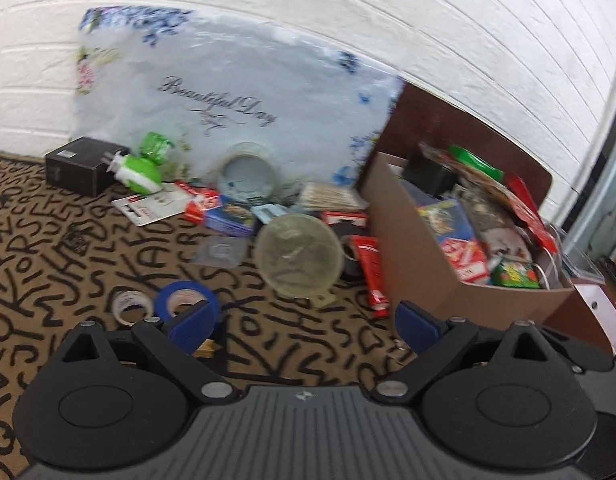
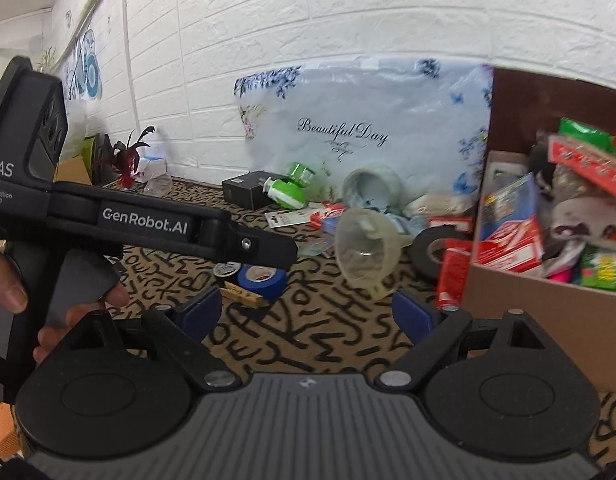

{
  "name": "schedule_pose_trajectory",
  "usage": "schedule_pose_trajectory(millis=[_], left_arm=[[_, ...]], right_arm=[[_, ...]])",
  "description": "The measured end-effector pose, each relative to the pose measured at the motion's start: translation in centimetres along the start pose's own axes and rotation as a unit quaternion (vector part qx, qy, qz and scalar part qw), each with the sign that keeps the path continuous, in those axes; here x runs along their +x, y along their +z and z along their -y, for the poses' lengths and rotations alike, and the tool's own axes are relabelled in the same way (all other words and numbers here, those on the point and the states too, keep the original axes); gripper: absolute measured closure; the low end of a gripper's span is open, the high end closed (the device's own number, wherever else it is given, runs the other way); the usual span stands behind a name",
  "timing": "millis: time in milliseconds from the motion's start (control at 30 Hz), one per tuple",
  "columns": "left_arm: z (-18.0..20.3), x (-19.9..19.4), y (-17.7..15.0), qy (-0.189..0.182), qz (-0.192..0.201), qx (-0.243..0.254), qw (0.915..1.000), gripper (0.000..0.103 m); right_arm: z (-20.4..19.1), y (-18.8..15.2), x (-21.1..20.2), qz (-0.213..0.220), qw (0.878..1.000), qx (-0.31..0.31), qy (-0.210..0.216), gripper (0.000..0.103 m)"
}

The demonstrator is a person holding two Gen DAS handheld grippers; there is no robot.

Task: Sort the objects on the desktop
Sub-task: 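Return both tools to the pile near the tape rolls, then grasp the clear tape roll with the left tool while the right tool grasps the blue tape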

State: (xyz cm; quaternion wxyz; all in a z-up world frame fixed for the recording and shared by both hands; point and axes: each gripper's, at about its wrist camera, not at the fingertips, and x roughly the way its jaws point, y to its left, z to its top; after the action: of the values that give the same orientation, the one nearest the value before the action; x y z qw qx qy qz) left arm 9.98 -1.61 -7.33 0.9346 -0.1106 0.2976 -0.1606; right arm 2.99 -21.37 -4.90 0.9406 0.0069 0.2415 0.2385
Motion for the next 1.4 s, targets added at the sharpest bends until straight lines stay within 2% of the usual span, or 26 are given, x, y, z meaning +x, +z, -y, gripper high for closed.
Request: schedule_pose_trajectory(millis=[167, 233, 300, 433, 600, 733, 867, 900, 1000, 1067, 1200, 1267, 1400], left_arm=[[-2.6, 1.1, 0.6, 0.013, -0.003, -0.024, 0.9996, 0.006], [-3.5, 1.6, 0.9, 0.012, -0.006, -0.029, 0.9995, 0.01], [-4.3, 2.2, 1.4, 0.016, -0.009, -0.03, 0.9994, 0.011], [-5.9, 3.6, 3.1, 0.023, -0.003, -0.041, 0.9989, 0.012], [-7.5, 6.3, 5.4, 0.032, 0.006, -0.051, 0.9982, 0.013], [-8.4, 8.8, 6.4, 0.029, -0.007, -0.053, 0.9982, 0.022], [-9.2, 9.6, 5.8, 0.005, -0.021, -0.061, 0.9979, 0.026], [-9.3, 9.9, 5.5, 0.005, -0.027, -0.061, 0.9978, 0.029], [-9.1, 10.6, 4.6, -0.012, -0.047, -0.063, 0.9969, 0.041], [-8.8, 10.8, 4.2, -0.023, -0.053, -0.054, 0.9969, 0.048], [-8.1, 10.6, 4.2, -0.031, -0.046, -0.039, 0.9977, 0.048], [-8.1, 10.0, 4.4, -0.038, -0.04, -0.044, 0.9975, 0.048], [-8.3, 8.5, 4.7, -0.033, -0.025, -0.053, 0.9977, 0.048]], right_arm=[[-0.9, 0.8, 2.3, -0.017, 1.0, -0.007, -0.001, 0.014], [-1.1, 1.1, 3.3, -0.023, 1.0, -0.009, -0.002, 0.016], [-1.2, 1.7, 4.3, -0.026, 1.0, -0.017, -0.005, 0.023], [-0.9, 3.8, 6.2, -0.016, 0.999, -0.031, -0.019, 0.027], [0.5, 6.8, 9.2, -0.004, 0.998, -0.036, -0.049, 0.036], [2.1, 8.1, 11.7, -0.012, 0.995, -0.037, -0.091, 0.039], [3.3, 7.0, 13.0, -0.053, 0.992, -0.037, -0.104, 0.04], [3.4, 6.5, 13.4, -0.068, 0.991, -0.041, -0.106, 0.045], [3.3, 4.9, 14.4, -0.092, 0.988, -0.05, -0.112, 0.056], [3.2, 4.3, 14.5, -0.091, 0.987, -0.05, -0.119, 0.057], [3.8, 3.8, 14.5, -0.098, 0.987, -0.033, -0.122, 0.073], [4.1, 4.1, 14.6, -0.096, 0.99, -0.015, -0.107, 0.078], [3.0, 4.8, 15.8, -0.07, 0.996, 0.01, -0.056, 0.078]])
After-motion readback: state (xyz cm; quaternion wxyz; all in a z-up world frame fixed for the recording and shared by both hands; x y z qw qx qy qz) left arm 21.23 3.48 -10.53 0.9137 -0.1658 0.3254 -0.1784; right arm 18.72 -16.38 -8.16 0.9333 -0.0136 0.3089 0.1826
